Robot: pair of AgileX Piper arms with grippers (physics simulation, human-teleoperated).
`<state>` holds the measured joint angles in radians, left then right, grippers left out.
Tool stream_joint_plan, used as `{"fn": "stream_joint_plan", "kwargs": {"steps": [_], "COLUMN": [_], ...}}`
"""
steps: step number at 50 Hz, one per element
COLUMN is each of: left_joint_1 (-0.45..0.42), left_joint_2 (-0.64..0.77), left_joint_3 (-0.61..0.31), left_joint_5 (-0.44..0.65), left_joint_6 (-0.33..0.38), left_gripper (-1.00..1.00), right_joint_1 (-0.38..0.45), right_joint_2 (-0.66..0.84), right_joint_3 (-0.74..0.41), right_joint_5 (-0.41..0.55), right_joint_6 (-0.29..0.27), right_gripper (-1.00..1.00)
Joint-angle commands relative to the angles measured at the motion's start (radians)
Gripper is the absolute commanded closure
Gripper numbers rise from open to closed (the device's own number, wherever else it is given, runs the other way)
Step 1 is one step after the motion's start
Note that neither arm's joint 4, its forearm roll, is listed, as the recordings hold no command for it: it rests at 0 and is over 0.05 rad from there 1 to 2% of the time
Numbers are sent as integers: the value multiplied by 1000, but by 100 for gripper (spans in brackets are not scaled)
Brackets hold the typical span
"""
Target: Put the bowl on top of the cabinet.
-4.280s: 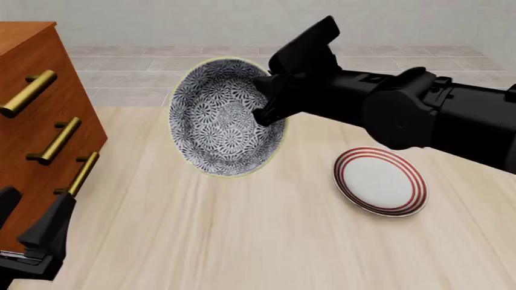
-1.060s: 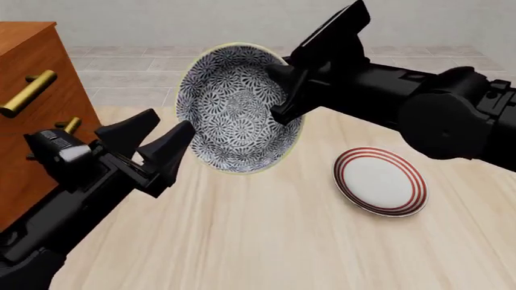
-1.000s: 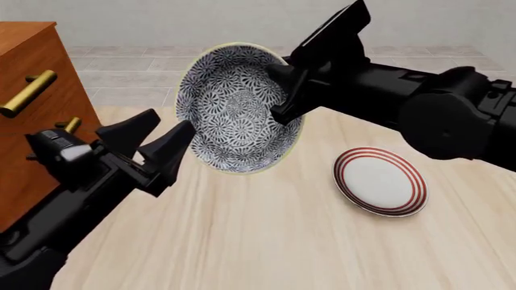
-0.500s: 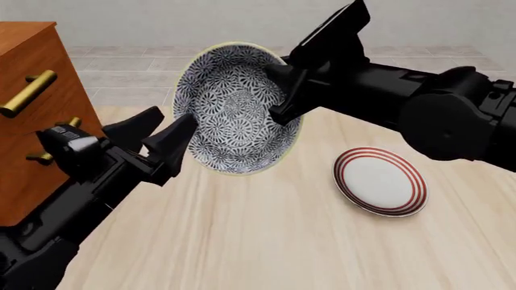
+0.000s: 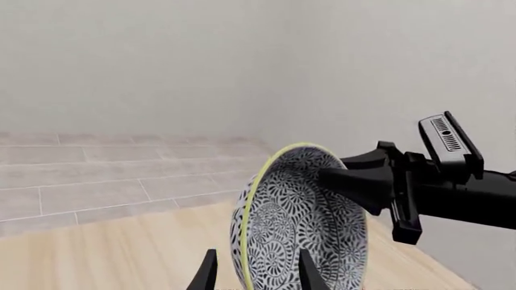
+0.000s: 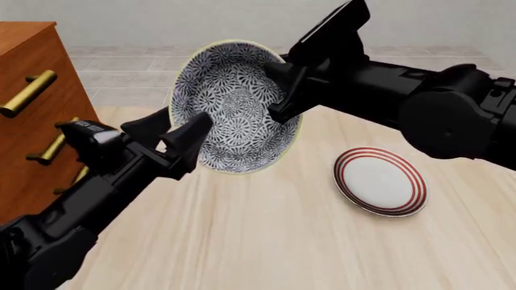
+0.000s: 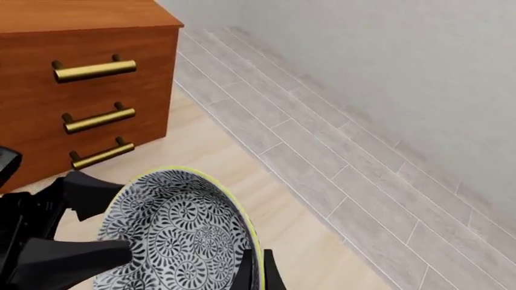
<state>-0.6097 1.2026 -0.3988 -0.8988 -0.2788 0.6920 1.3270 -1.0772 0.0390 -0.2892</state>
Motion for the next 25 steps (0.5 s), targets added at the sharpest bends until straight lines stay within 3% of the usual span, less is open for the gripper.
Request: {"fn": "stream_joint_plan", "kwargs": {"steps": [1, 19, 23, 24, 25], "left_joint_1": [-15, -27, -39, -4, 38], "left_joint_2": [35, 58, 54, 57, 67], "left_joint_3": [-31, -50, -74, -85, -102], "left_joint_5": [18, 26, 67, 97, 140], "left_joint_6": [1, -2, 65, 90, 126], "left_gripper": [-100, -100, -100, 100, 100], "right_joint_1": [1, 3, 3, 2, 3], "right_joint_2": [-6, -10, -15, -15, -15], "right_joint_3": [-10, -8, -10, -10, -10], "right_joint_5": [1, -1, 4, 5, 5], "right_joint_6": [7, 10, 10, 10, 11], "right_gripper": [100, 100, 100, 100, 100]}}
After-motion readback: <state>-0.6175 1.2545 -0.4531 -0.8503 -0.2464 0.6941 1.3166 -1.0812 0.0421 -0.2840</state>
